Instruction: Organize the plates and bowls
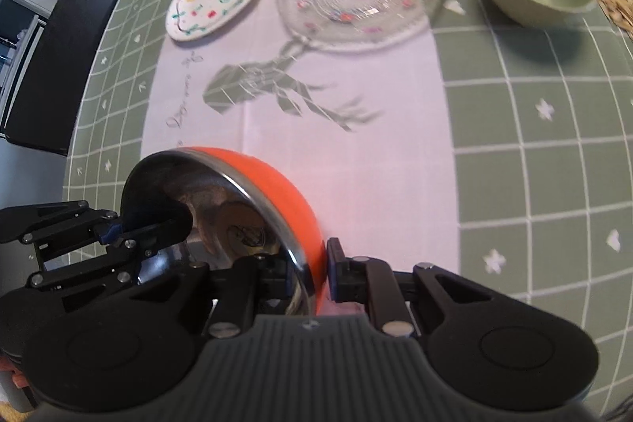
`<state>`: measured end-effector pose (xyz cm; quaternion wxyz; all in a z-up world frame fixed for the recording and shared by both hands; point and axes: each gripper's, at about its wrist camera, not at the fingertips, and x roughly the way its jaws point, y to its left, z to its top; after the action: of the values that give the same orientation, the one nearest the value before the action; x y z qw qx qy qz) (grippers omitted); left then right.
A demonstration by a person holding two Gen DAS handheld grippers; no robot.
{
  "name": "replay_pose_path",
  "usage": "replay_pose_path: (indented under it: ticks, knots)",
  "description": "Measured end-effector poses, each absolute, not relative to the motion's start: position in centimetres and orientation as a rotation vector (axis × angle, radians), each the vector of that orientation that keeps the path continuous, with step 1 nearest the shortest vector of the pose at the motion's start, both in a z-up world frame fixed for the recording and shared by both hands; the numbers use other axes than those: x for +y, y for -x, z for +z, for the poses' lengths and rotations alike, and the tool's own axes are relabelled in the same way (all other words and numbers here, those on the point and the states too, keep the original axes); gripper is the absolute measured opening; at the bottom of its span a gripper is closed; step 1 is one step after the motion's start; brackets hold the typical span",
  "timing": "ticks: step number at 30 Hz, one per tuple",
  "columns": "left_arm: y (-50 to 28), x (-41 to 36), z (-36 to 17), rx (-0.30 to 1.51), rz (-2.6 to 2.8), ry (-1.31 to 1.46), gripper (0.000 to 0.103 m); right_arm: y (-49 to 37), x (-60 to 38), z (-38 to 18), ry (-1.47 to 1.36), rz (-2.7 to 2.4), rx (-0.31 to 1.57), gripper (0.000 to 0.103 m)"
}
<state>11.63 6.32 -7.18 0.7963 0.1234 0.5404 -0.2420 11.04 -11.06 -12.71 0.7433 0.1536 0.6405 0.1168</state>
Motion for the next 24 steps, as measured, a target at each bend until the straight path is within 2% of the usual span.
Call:
replay_pose_path:
  ticks: [15, 24]
  knots:
    - [-11.3, 6.1, -8.2, 1.202, -0.522, -0.236, 0.013, -10.4, -11.8, -14.0, -0.337, 0.279, 1.426, 0.015]
    - [-10.7, 5.5, -8.1, 1.134, -0.510, -0.304, 0.018, -10.8, -11.5, -14.2, -0.341, 0.273, 1.427, 0.016]
